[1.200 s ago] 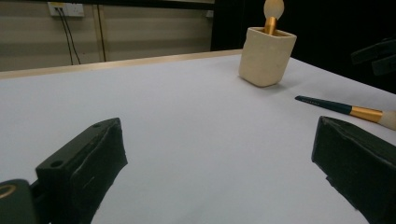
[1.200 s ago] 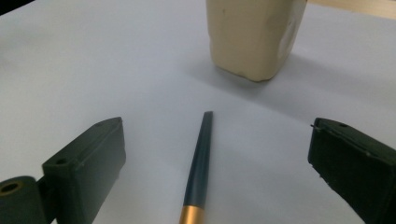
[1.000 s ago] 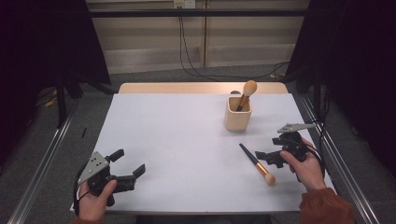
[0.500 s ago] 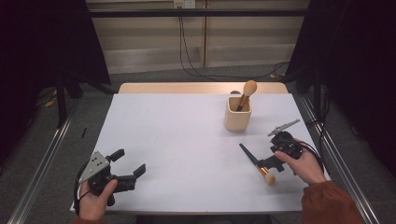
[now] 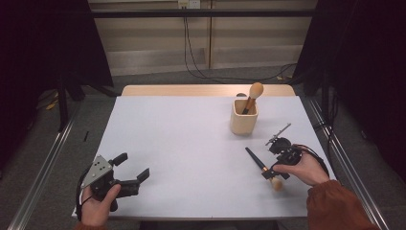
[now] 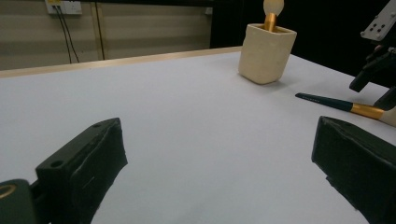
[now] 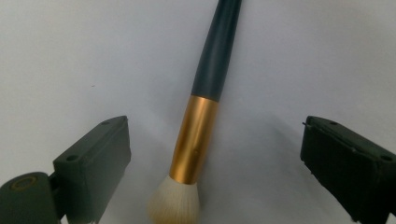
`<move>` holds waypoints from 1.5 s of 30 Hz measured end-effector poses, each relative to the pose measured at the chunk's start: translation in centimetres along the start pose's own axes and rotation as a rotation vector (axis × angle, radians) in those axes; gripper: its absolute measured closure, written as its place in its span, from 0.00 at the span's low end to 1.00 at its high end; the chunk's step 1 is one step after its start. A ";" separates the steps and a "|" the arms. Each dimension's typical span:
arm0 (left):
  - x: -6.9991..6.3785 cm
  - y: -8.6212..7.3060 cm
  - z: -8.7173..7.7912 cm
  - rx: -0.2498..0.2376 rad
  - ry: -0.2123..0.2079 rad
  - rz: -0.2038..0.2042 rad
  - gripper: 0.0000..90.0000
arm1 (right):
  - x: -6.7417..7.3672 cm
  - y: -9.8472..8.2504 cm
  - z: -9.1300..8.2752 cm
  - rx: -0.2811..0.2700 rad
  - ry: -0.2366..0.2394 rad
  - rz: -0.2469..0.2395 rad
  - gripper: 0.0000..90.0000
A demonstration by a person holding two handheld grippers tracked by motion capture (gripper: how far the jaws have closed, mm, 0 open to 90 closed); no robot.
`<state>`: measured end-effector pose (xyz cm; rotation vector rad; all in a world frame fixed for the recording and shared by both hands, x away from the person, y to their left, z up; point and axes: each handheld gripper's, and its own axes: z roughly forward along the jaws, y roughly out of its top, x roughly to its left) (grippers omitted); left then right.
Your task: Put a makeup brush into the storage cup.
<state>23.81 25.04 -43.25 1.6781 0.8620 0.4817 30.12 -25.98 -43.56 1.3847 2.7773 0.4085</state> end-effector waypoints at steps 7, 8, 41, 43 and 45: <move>0.0 0.0 0.0 0.001 0.000 0.002 0.03 | 0.5 0.4 0.5 0.065 -0.007 0.005 0.12; 0.0 0.0 0.0 0.001 0.000 0.002 0.03 | 0.5 0.4 0.4 0.075 -0.006 0.002 0.15; 0.0 0.0 0.2 0.015 -0.016 0.008 0.03 | 2.0 0.6 1.5 0.149 -0.080 0.045 0.72; 0.0 0.0 0.2 0.015 -0.015 0.008 0.03 | 1.9 0.7 1.5 0.155 -0.075 0.046 0.76; 0.0 0.0 0.2 0.016 -0.016 0.008 0.03 | 1.7 0.7 1.5 0.155 -0.073 0.054 0.81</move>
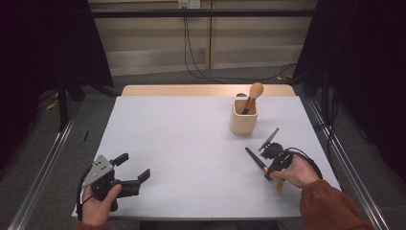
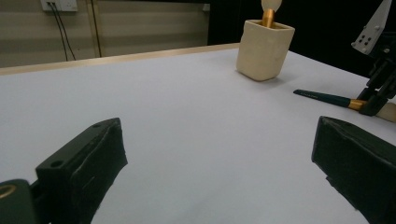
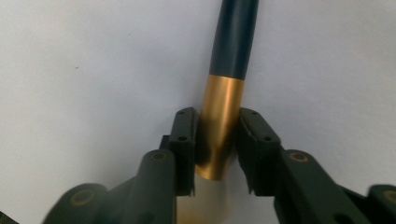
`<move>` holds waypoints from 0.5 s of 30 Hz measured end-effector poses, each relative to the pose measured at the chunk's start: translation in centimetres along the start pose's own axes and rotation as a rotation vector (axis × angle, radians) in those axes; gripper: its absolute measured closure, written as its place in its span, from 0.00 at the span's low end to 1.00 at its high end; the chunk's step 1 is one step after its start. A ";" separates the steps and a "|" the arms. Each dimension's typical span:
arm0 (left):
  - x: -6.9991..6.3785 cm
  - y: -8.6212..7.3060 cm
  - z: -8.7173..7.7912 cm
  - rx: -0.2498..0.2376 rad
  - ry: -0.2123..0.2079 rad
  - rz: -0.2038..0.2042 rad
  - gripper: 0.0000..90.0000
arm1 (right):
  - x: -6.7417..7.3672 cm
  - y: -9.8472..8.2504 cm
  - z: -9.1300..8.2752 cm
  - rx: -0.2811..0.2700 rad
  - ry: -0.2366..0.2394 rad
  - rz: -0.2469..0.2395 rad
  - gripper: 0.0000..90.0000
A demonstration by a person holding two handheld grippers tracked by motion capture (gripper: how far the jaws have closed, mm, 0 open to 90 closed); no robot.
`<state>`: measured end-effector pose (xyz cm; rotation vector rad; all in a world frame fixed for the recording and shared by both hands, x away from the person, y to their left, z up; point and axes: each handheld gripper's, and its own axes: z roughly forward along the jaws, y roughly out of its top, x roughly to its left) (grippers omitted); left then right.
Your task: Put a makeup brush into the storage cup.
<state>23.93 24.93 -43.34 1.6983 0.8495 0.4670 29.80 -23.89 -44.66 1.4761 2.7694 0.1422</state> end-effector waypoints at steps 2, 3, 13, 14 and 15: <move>0.0 0.0 0.0 0.001 0.000 0.002 0.03 | -0.3 0.0 0.0 -0.002 0.012 0.001 0.83; 0.0 0.0 0.0 0.001 0.000 0.000 0.03 | -0.4 0.0 0.0 0.000 0.015 0.001 0.83; 0.0 0.0 0.0 0.001 0.001 -0.003 0.03 | -0.4 0.0 -0.1 0.000 0.021 -0.012 0.83; 0.0 0.0 0.1 0.002 0.001 -0.002 0.03 | -0.5 -0.1 -0.1 -0.008 0.024 -0.008 0.83; 0.0 0.0 0.1 0.001 0.001 -0.003 0.03 | -0.5 -0.2 -0.2 -0.012 0.023 -0.004 0.83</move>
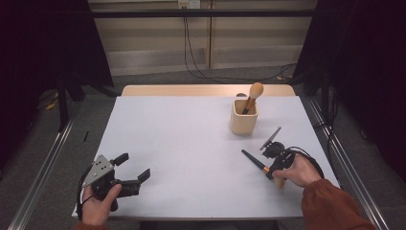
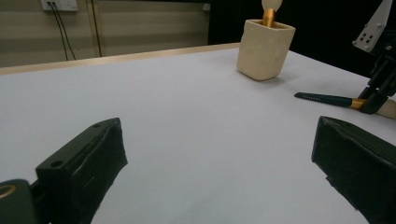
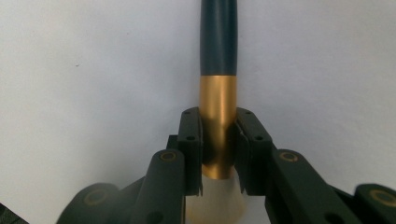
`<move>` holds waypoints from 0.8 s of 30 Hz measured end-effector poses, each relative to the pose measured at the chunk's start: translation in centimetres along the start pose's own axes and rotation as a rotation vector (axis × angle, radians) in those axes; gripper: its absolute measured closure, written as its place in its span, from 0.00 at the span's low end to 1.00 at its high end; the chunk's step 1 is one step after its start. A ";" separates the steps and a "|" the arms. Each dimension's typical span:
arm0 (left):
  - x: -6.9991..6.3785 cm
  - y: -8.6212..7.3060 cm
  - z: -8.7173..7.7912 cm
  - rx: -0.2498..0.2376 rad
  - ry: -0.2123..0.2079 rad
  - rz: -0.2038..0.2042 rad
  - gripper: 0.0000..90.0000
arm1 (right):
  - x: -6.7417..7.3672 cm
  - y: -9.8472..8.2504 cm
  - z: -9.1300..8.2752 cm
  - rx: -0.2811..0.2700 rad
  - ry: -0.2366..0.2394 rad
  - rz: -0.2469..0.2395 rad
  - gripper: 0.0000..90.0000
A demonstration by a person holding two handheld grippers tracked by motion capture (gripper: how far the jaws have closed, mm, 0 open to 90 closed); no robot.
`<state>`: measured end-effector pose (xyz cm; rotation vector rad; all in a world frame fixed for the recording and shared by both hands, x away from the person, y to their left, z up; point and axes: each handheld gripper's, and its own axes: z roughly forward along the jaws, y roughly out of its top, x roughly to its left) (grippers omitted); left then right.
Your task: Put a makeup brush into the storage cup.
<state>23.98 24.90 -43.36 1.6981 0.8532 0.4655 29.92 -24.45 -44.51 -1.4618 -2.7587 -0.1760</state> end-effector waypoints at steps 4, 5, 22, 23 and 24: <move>0.0 0.0 0.0 0.001 -0.002 0.004 0.03 | -0.1 -0.2 -0.2 -0.012 0.009 0.001 0.83; 0.0 0.0 0.0 0.002 0.000 0.004 0.03 | -0.1 -0.3 -0.3 -0.023 0.011 0.000 0.83; 0.0 0.0 0.0 0.005 0.002 0.007 0.03 | -1.1 -1.4 -2.7 -0.326 -0.009 0.031 0.83; 0.0 0.0 0.0 0.004 0.002 0.006 0.03 | -1.1 -1.5 -2.8 -0.339 -0.015 0.031 0.83; 0.0 0.0 0.0 0.004 0.002 0.006 0.03 | -1.2 -1.5 -2.8 -0.349 -0.012 0.027 0.83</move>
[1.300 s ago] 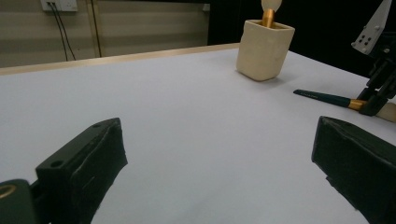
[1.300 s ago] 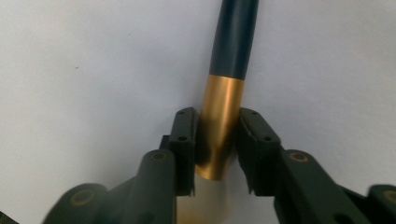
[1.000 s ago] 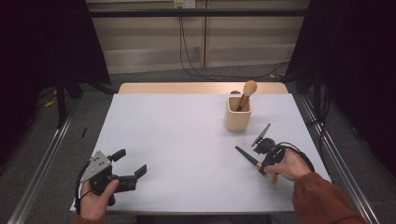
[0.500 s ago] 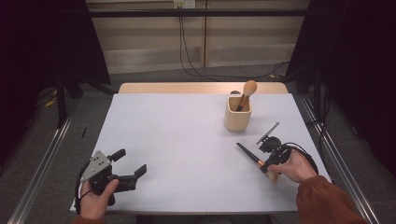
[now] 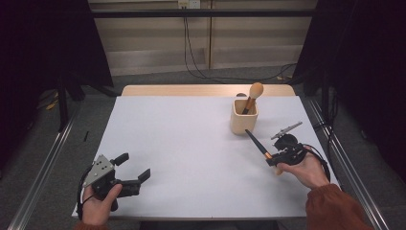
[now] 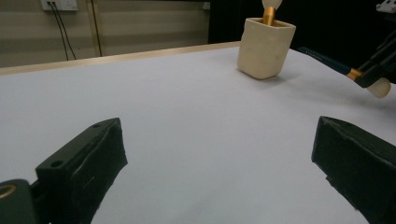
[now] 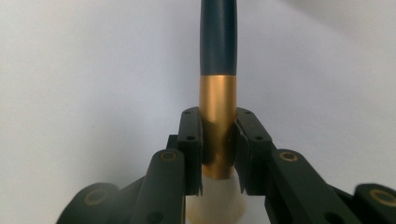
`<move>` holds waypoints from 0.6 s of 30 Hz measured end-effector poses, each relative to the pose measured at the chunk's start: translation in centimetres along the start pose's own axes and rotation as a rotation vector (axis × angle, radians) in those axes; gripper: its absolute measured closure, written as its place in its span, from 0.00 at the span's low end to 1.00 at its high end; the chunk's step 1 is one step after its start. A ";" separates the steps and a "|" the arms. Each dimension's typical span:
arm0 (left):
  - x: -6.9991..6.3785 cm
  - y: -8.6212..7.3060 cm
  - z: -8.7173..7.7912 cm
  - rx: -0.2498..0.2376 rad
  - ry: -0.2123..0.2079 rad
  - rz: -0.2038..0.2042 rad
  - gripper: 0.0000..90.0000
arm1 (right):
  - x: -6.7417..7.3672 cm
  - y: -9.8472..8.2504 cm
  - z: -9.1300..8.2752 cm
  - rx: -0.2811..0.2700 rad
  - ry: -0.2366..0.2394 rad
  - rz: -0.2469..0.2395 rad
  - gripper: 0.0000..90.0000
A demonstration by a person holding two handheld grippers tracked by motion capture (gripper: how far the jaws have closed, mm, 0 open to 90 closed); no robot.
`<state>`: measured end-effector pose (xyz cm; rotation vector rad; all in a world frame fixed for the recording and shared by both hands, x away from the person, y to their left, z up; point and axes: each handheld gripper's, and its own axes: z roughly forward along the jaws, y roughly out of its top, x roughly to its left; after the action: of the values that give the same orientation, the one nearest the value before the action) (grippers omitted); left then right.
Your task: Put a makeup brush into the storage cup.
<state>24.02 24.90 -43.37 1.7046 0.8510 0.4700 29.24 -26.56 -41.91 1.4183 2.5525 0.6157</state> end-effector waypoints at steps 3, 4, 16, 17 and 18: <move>0.0 0.0 0.0 0.000 0.000 0.000 0.03 | 0.0 0.0 -0.2 -0.033 0.001 0.012 0.83; 0.0 0.0 0.0 -0.001 0.000 0.000 0.03 | 0.0 0.0 -0.2 -0.042 0.001 0.012 0.83; 0.0 0.0 -0.1 -0.005 0.000 0.002 0.03 | -0.1 -1.0 -1.0 -0.229 0.000 0.050 0.83; 0.0 0.0 -0.1 -0.005 0.000 0.002 0.03 | -0.1 -1.1 -1.1 -0.254 0.007 0.047 0.83; -0.1 0.0 -0.1 -0.006 0.001 -0.001 0.03 | -0.1 -1.1 -1.1 -0.267 0.017 0.045 0.83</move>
<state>23.92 24.92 -43.32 1.6987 0.8503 0.4727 28.03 -27.46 -41.36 1.3854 2.3473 0.9389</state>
